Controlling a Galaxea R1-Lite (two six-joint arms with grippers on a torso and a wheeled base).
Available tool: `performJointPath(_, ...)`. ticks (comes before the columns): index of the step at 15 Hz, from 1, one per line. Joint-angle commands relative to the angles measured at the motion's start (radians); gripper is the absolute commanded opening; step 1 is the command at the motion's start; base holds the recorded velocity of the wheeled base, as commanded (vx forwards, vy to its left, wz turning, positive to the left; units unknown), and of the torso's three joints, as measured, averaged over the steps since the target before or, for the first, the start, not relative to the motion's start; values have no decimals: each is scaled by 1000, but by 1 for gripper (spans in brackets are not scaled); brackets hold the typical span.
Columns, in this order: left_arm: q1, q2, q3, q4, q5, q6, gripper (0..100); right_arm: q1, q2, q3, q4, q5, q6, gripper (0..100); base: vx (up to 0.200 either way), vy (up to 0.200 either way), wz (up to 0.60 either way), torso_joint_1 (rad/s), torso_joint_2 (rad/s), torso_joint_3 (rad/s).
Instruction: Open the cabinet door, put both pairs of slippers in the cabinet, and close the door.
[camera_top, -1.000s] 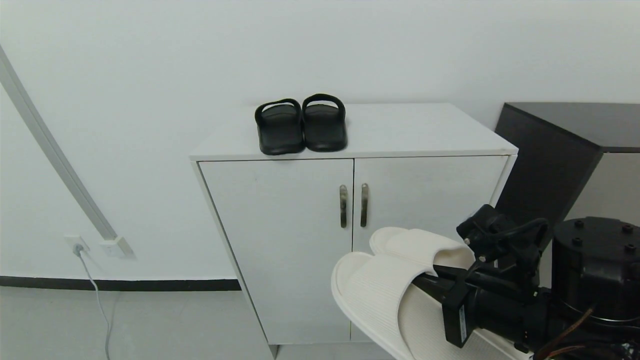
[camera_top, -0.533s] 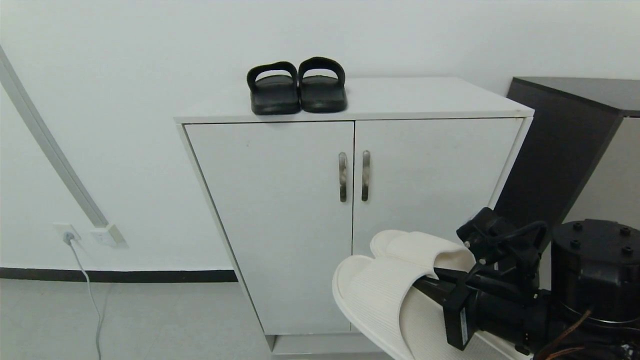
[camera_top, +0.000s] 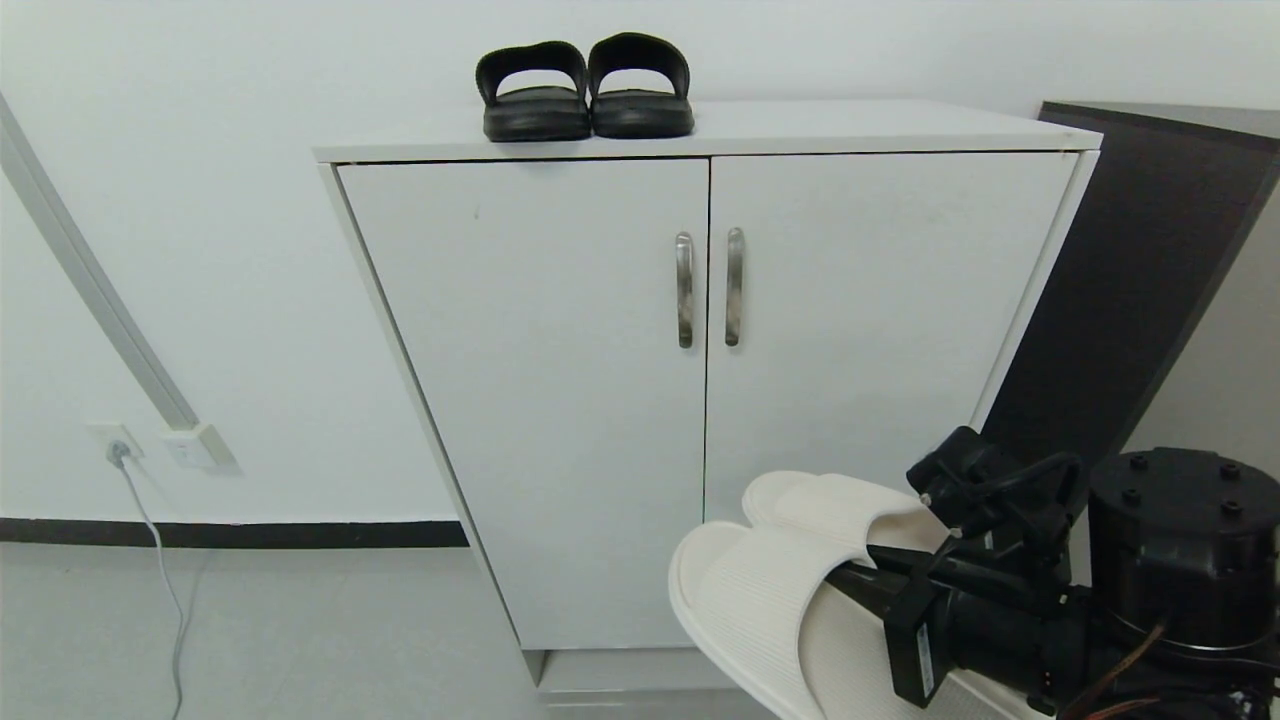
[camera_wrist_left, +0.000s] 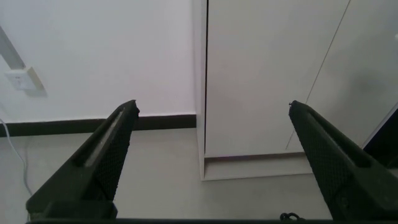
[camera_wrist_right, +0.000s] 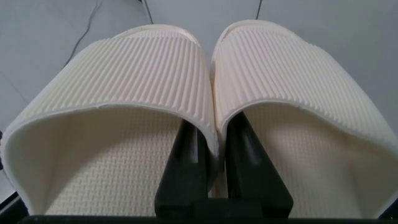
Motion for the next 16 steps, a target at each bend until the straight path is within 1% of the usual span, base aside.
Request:
performJointPath(1,0,1,-1,0,1,1,100,1,4,3,0,0,0,0,0,0,0,2,76,56)
performJointPath(3,0,1,-4,-2,-1,7,100,1,-1,4,2,-1,-2,0,0,0,0,0,0,0)
performJointPath(4,0,1,-5,-3,-1,22,100,1,-2,4,2,-1,-2,0,0,0,0,0,0,0)
performJointPath(5,0,1,-7,-3,-1,30,100,1,-2,4,0,-1,-2,0,0,0,0,0,0,0)
performJointPath(6,2,12,-34,-3,5,29,100,1,-2,4,2,-1,-2,0,0,0,0,0,0,0)
performJointPath(7,2,55,-156,6,10,-10,100,1,-2,7,2,-1,-3,0,0,0,0,0,0,0)
performJointPath(8,2,133,-242,32,-1,-48,100,4,-4,9,0,-1,-3,0,0,0,0,0,0,0)
performJointPath(9,0,178,-258,37,-11,-47,100,4,-4,9,0,-1,-3,0,0,0,0,0,0,0)
performJointPath(10,-7,300,-275,26,-87,-48,100,5,-4,10,0,-1,-13,0,0,0,0,0,0,0)
performJointPath(12,-9,488,-277,-69,-232,-50,100,5,-4,15,-14,-1,-14,0,0,0,0,0,0,0)
performJointPath(13,-9,558,-278,-123,-284,-48,100,5,-4,23,-28,-1,-16,0,0,0,0,0,0,0)
performJointPath(14,-9,646,-280,-192,-334,-48,100,5,-2,27,-41,-1,-19,0,0,0,0,0,0,0)
performJointPath(15,-9,724,-281,-270,-366,-48,100,5,-1,27,-45,-1,-26,0,0,0,0,0,0,0)
performJointPath(16,-9,735,-280,-282,-369,-48,100,5,-1,27,-45,-1,-26,0,0,0,0,0,0,0)
